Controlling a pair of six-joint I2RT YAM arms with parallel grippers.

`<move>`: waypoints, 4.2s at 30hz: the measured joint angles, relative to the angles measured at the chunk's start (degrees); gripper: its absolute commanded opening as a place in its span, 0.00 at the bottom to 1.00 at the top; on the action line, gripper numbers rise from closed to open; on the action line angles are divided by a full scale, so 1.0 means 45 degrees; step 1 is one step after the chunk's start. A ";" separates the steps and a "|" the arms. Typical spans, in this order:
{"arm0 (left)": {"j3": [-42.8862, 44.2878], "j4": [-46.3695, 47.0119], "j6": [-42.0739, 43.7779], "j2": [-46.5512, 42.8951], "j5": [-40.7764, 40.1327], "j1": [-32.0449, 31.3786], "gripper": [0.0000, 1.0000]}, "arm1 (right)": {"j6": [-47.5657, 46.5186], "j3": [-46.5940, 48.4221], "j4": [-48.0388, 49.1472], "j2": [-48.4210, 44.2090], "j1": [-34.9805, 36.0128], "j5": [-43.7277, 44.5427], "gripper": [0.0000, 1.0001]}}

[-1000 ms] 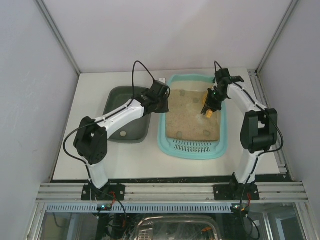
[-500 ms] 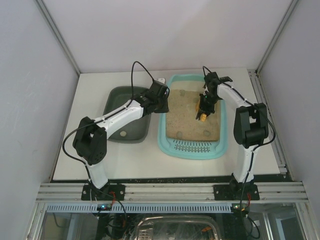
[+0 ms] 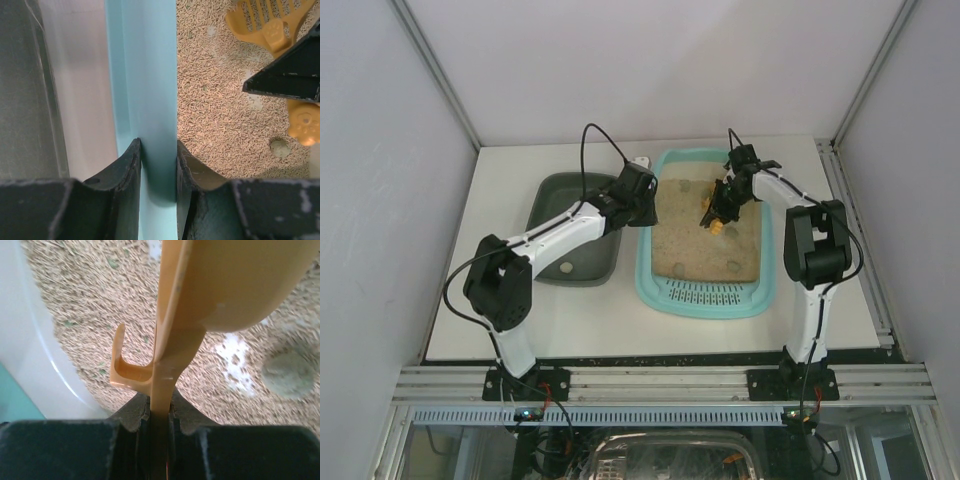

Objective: Clean the litter box

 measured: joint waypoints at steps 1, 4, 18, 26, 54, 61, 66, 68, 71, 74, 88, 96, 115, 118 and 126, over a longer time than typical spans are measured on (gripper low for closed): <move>-0.0029 0.0034 0.0000 -0.0019 0.0000 0.0000 0.00 | 0.0185 -0.0180 0.0476 0.0000 -0.0044 -0.0301 0.00; -0.0039 0.0049 0.0005 -0.0019 0.0000 0.0000 0.00 | 0.0777 -0.0967 0.2021 -0.0010 -0.0155 -0.1258 0.00; 0.0000 -0.0029 0.0005 -0.0034 0.0495 0.0228 0.14 | 0.1972 -0.5333 0.5231 -0.2705 -0.0695 -0.3939 0.00; 0.0044 -0.0631 -0.0073 -0.0034 0.1447 0.0495 1.00 | 0.2312 -0.6698 0.6635 -0.4537 -0.0733 -0.5343 0.00; 0.5197 -0.3648 0.1137 0.0165 0.3949 0.4750 1.00 | 0.9928 -1.4348 2.6753 -0.7140 -0.1224 -0.7946 0.00; 0.4231 -0.3653 0.1472 -0.0767 0.3920 0.4770 1.00 | 1.1380 -1.4566 2.8288 -0.7257 -0.1345 -0.7830 0.00; 0.3245 -0.3381 0.1443 -0.1875 0.4323 0.5032 1.00 | 1.1419 -1.4591 2.6967 -0.7854 -0.1020 -0.7873 0.00; 0.2977 -0.3279 0.1248 -0.2225 0.5047 0.5391 1.00 | 1.0380 -1.4086 2.3887 -0.8694 -0.0447 -0.7791 0.00; 0.2356 -0.2837 0.0398 -0.2725 0.6693 0.6572 1.00 | 0.7708 -1.1638 1.7772 -0.9539 0.1044 -0.7053 0.00; 0.1316 -0.2453 -0.0257 -0.3308 0.7485 0.8111 1.00 | 0.5780 -0.9054 1.3770 -0.9709 0.2346 -0.6353 0.00; -0.0685 -0.1671 -0.2686 -0.4274 0.8884 1.2240 1.00 | 0.1030 0.2210 0.1545 -0.3623 0.5921 -0.2565 0.00; -0.1277 -0.1613 -0.2506 -0.4741 0.8636 1.2677 1.00 | -0.0423 0.6081 -0.2482 0.0651 0.7961 -0.0199 0.00; -0.2599 -0.1447 -0.0053 -0.6688 0.6300 1.2973 1.00 | -0.3361 0.8913 -0.6183 0.2642 1.2012 1.0491 0.00; -0.2599 -0.1399 0.0019 -0.6688 0.6290 1.2968 1.00 | -0.3439 0.8913 -0.6290 0.2642 1.1851 1.1191 0.00; -0.2467 -0.0058 -0.0665 -0.5843 0.5955 1.1676 1.00 | -0.2594 0.7519 -0.5751 0.1248 1.0817 0.9860 0.00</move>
